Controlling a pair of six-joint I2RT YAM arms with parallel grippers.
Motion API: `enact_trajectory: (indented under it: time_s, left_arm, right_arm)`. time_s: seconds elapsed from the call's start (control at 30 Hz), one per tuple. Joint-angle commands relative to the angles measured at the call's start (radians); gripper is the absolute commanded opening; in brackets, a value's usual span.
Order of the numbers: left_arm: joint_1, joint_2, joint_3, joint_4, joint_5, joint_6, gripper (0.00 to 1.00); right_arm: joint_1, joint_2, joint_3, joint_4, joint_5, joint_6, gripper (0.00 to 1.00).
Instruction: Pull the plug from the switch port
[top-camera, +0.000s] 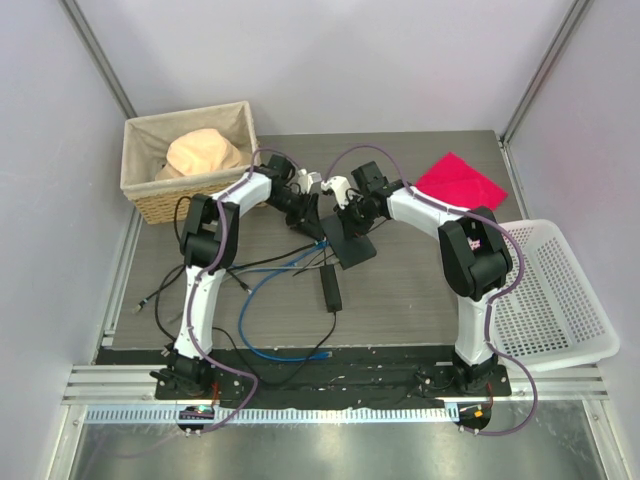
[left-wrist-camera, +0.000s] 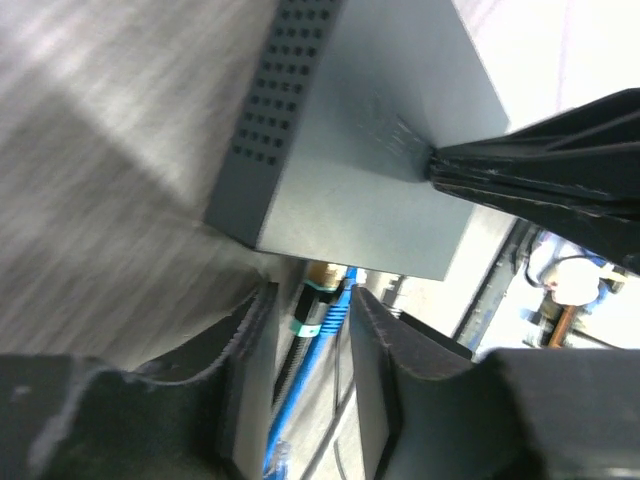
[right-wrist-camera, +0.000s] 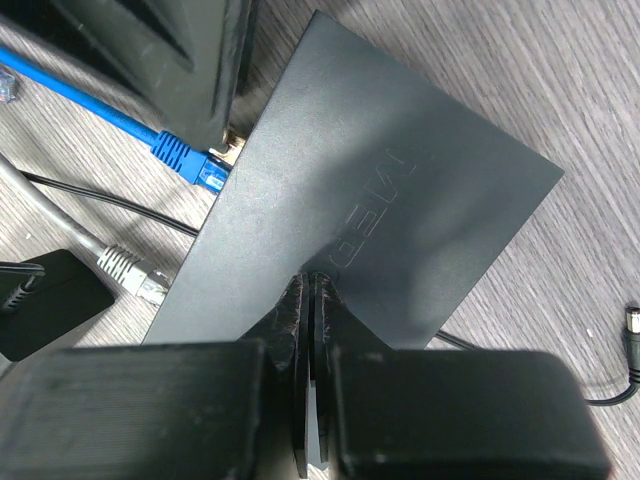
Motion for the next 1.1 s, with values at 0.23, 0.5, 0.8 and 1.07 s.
enact_trajectory:
  time_s: [0.23,0.5,0.8,1.07]
  left_arm:
    - [-0.010,0.045,0.013,-0.044,0.058,0.032,0.40]
    - [-0.012,0.058,0.015,-0.046,0.049,0.038,0.26]
    - [-0.028,0.047,0.038,-0.054,-0.091,-0.049,0.00]
    - [-0.028,0.025,0.063,-0.100,-0.209,-0.088,0.00]
  right_arm:
    - [-0.001,0.040,-0.056,-0.110,0.033,0.004,0.01]
    - [-0.001,0.040,-0.059,-0.104,0.039,0.007,0.01]
    - [-0.001,0.051,-0.053,-0.099,0.045,0.015,0.01]
    - [-0.001,0.059,-0.050,-0.098,0.051,0.021,0.01]
